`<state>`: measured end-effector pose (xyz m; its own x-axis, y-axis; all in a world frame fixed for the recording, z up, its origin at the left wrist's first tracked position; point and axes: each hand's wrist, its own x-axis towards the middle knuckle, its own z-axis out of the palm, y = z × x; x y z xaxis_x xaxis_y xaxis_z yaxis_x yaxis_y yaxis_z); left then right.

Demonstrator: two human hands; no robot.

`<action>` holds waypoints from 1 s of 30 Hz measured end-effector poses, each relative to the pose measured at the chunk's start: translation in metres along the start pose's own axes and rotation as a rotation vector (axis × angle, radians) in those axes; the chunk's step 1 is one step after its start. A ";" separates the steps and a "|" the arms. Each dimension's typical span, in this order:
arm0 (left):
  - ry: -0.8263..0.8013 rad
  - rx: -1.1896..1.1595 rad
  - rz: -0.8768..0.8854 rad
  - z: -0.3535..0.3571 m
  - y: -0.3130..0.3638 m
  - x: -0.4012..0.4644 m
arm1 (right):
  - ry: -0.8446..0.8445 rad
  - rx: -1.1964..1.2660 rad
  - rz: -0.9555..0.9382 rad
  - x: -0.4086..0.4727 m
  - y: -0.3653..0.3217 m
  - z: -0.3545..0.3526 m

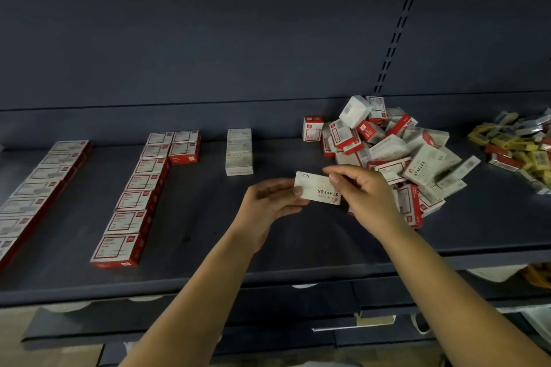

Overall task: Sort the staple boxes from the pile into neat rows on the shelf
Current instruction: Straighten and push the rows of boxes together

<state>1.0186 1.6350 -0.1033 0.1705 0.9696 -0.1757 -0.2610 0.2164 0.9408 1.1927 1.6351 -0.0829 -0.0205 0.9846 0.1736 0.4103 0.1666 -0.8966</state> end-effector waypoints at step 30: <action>0.197 -0.108 0.135 -0.273 0.095 -0.093 | -0.192 0.709 0.309 -0.015 -0.142 0.284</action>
<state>0.7182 1.5963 -0.0772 -0.0585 0.9917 -0.1141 -0.3705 0.0845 0.9250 0.8762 1.6116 -0.0740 -0.1840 0.9728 -0.1408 -0.2537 -0.1854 -0.9494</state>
